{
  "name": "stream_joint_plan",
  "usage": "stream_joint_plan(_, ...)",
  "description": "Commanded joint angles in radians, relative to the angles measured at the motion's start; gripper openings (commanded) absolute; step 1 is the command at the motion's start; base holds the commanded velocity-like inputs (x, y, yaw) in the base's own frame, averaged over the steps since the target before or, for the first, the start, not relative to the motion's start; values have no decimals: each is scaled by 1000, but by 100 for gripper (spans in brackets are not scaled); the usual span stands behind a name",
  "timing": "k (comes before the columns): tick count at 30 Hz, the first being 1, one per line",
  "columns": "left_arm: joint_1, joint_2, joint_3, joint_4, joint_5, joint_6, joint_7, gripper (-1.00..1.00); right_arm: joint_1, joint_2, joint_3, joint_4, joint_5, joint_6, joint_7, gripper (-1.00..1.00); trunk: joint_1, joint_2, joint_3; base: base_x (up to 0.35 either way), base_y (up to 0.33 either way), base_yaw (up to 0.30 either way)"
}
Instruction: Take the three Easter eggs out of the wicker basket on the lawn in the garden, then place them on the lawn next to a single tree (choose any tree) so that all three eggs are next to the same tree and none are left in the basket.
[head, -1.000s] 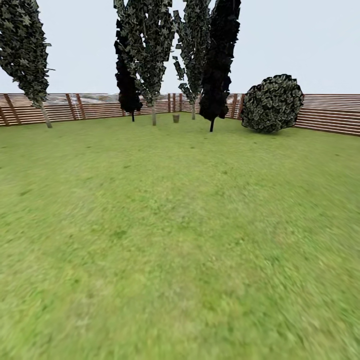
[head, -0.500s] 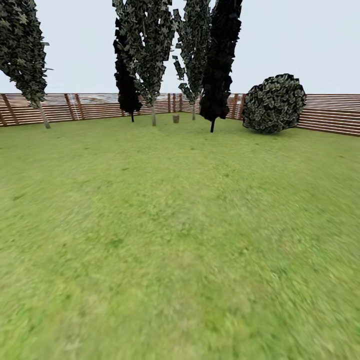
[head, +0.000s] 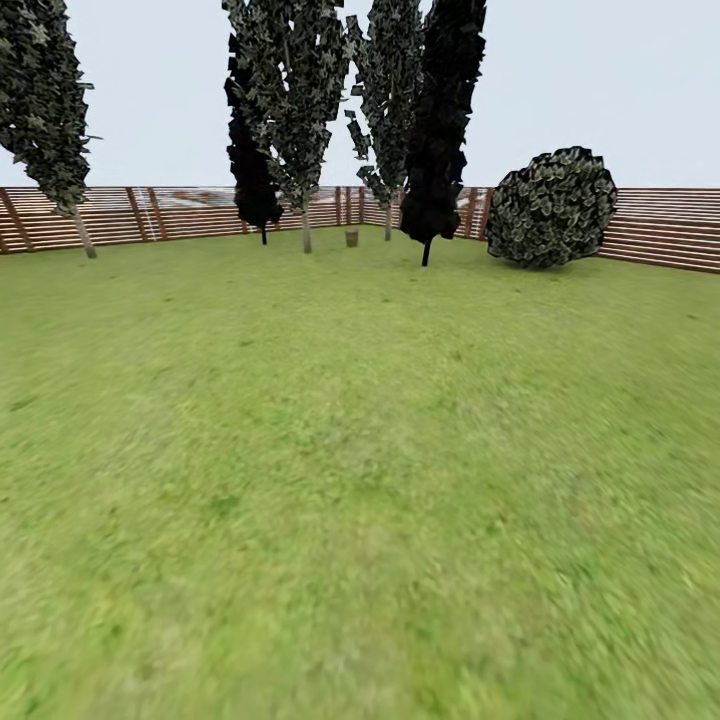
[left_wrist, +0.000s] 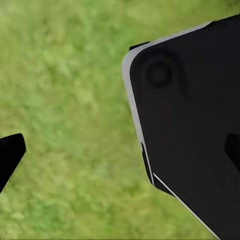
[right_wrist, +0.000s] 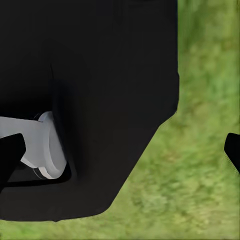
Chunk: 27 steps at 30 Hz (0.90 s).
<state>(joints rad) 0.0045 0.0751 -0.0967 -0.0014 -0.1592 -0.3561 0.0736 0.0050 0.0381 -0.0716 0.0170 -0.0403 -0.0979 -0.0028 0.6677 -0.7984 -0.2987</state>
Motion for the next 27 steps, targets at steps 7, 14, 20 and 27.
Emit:
stream_joint_plan(7, 0, 0, -8, 0, -7, -3, 8, 100, 0, 0, -7, 3, -4, -6, 0, 100, 1, -1, -1, 340, 0, 0)
stream_joint_plan(14, 0, 0, -8, 0, -7, -3, 8, 100, 0, 0, -7, 3, -4, -6, 0, 100, 1, -1, -1, 340, 0, 0)
stream_joint_plan(20, 0, 0, -8, 0, -7, -3, 8, 100, 0, 0, -7, 3, -4, -6, 0, 100, 1, -1, -1, 340, 0, 0)
stream_joint_plan(27, 0, 0, -8, 0, -7, -3, 8, 100, 0, 0, -7, 3, -4, -6, 0, 100, 1, -1, -1, 340, 0, 0)
